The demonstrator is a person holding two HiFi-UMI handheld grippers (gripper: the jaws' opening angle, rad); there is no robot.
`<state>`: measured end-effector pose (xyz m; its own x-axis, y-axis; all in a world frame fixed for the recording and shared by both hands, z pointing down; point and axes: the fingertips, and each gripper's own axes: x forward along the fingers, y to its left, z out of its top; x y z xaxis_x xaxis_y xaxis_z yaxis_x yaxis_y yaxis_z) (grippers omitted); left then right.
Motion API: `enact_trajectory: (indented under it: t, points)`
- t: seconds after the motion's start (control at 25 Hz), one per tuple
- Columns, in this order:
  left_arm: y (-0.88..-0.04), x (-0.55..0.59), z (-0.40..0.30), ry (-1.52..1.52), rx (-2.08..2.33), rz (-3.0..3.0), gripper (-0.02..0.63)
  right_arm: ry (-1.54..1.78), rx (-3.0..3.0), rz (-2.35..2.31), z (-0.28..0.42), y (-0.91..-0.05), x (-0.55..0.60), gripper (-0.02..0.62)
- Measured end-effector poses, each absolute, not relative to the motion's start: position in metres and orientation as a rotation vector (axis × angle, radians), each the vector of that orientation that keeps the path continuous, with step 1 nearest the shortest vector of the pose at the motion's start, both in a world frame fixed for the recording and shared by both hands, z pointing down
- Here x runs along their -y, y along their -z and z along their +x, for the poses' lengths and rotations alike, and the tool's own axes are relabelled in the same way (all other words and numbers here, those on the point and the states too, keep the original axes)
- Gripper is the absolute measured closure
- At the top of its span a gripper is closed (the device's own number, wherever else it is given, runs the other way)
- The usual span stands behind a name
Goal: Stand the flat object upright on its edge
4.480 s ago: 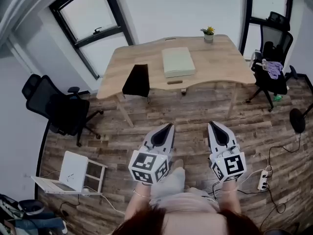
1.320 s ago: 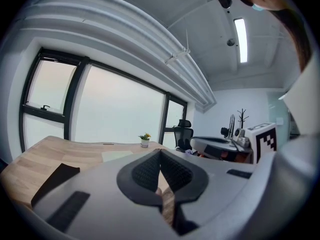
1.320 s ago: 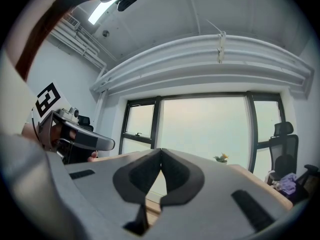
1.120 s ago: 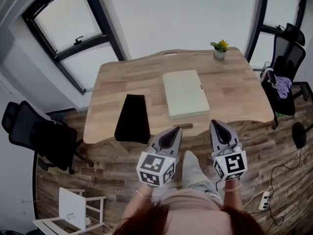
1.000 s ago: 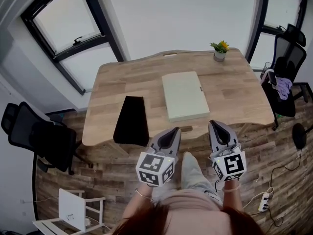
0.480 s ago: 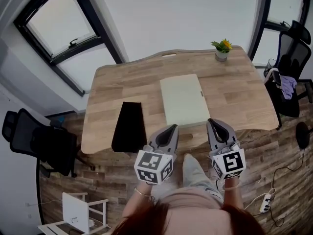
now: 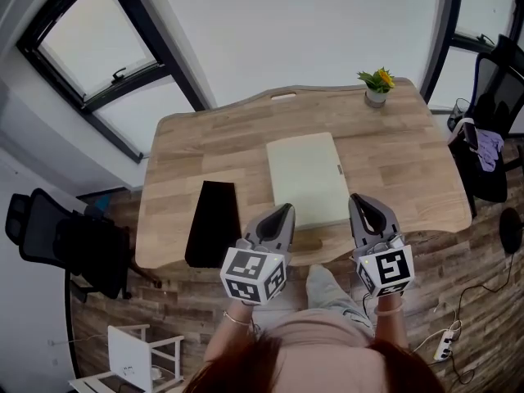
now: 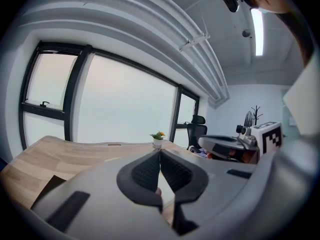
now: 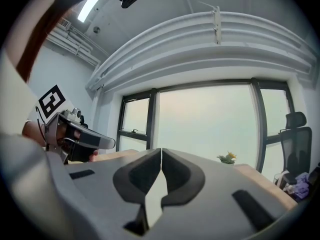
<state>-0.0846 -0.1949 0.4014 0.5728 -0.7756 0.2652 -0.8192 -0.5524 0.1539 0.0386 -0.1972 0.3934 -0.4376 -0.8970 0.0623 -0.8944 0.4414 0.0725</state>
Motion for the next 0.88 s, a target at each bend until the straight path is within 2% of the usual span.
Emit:
enact_trajectory:
  t: [0.56, 0.88]
  points:
    - [-0.42, 0.272, -0.096, -0.309, 1.351, 2.481, 0.594, -0.026, 2.634, 1.554, 0.046, -0.407, 0.278, 0.594]
    - [-0.434, 0.313, -0.106, -0.332, 1.346, 2.416, 0.592, -0.047, 2.638, 1.476, 0.048, -0.42, 0.32, 0.557]
